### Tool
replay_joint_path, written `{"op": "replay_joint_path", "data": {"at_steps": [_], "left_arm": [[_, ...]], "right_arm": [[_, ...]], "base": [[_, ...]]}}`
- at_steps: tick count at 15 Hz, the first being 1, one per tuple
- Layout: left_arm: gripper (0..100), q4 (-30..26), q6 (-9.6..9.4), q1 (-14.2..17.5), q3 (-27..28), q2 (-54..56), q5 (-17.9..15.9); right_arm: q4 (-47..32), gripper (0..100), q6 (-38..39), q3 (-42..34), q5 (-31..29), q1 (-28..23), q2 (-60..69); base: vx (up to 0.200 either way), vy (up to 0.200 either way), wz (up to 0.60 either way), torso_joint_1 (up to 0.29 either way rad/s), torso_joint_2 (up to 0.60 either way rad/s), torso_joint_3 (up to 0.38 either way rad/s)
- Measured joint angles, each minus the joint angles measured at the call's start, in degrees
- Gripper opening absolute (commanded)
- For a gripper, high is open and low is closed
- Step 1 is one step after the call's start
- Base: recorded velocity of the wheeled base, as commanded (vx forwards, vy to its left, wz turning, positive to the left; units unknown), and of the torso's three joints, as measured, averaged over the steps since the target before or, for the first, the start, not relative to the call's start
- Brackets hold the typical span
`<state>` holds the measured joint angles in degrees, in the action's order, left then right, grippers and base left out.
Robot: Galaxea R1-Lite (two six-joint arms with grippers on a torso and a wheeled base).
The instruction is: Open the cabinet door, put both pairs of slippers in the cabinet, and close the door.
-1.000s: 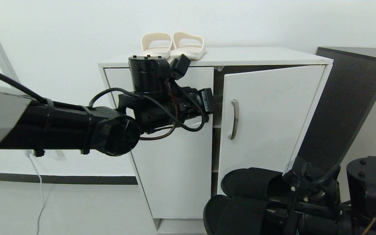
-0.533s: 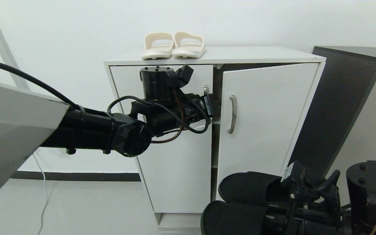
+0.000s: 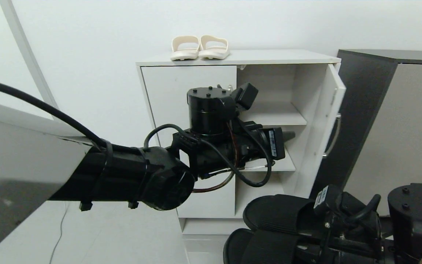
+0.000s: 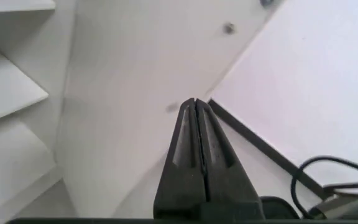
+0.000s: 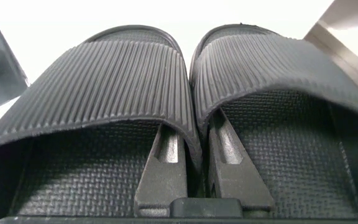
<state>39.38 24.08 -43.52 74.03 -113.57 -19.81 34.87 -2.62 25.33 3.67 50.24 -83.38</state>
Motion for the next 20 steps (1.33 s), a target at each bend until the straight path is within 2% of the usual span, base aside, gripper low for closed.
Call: {"op": "replay_joint_path", "data": {"at_steps": [1, 4, 6, 7, 10, 12, 14, 16, 17, 19, 20], "left_arm": [[0, 0.3, 0.00, 0.2, -0.3, 0.1, 0.0], [0, 1.7, -0.05, 3.3, -2.9, 2.2, 0.0], [0, 1.6, -0.13, 5.4, -7.7, 7.7, 0.1], [0, 1.3, -0.71, 5.9, -10.9, 11.4, 0.2], [0, -3.6, -4.73, 7.7, -22.1, 26.8, 3.2], [0, -11.5, -6.51, 8.5, -27.7, 39.6, 6.6], [0, -23.0, -7.66, 10.4, -30.9, 52.0, 9.3], [0, -35.1, -9.13, 14.8, -32.7, 64.4, 11.8], [0, -40.6, -10.01, 18.1, -33.7, 70.7, 13.9], [0, -46.7, -11.63, 24.1, -36.9, 81.2, 17.8], [0, -48.3, -12.26, 26.4, -40.7, 85.7, 19.4]], "right_arm": [[-0.1, 0, 0.0, 0.0, 0.0, 0.0, 0.0], [0.0, 0, 0.1, 0.1, 0.0, -1.3, -0.5], [0.3, 0, 0.4, 0.9, 0.0, -3.4, -2.0], [1.2, 0, 0.5, 1.2, 0.0, -4.1, -2.6], [5.0, 0, 0.5, 1.3, 0.0, -5.8, -4.7], [6.5, 0, 0.6, 1.3, 0.0, -6.3, -6.1], [7.3, 0, 1.3, 1.4, -0.1, -6.7, -7.1], [8.3, 0, 2.1, 1.5, -0.1, -6.9, -7.6], [8.8, 0, 2.1, 1.5, -0.1, -7.2, -7.8], [8.8, 0, 2.1, 1.5, -0.2, -7.8, -8.0], [8.9, 0, 2.1, 1.7, -0.2, -8.1, -8.2]], "base": [[0.000, 0.000, 0.00, 0.000, 0.00, 0.000], [0.000, 0.000, 0.00, 0.000, 0.00, 0.000], [0.000, 0.000, 0.00, 0.000, 0.00, 0.000], [0.000, 0.000, 0.00, 0.000, 0.00, 0.000], [0.000, 0.000, 0.00, 0.000, 0.00, 0.000], [0.000, 0.000, 0.00, 0.000, 0.00, 0.000], [0.000, 0.000, 0.00, 0.000, 0.00, 0.000], [0.000, 0.000, 0.00, 0.000, 0.00, 0.000], [0.000, 0.000, 0.00, 0.000, 0.00, 0.000], [0.000, 0.000, 0.00, 0.000, 0.00, 0.000], [0.000, 0.000, 0.00, 0.000, 0.00, 0.000]]}}
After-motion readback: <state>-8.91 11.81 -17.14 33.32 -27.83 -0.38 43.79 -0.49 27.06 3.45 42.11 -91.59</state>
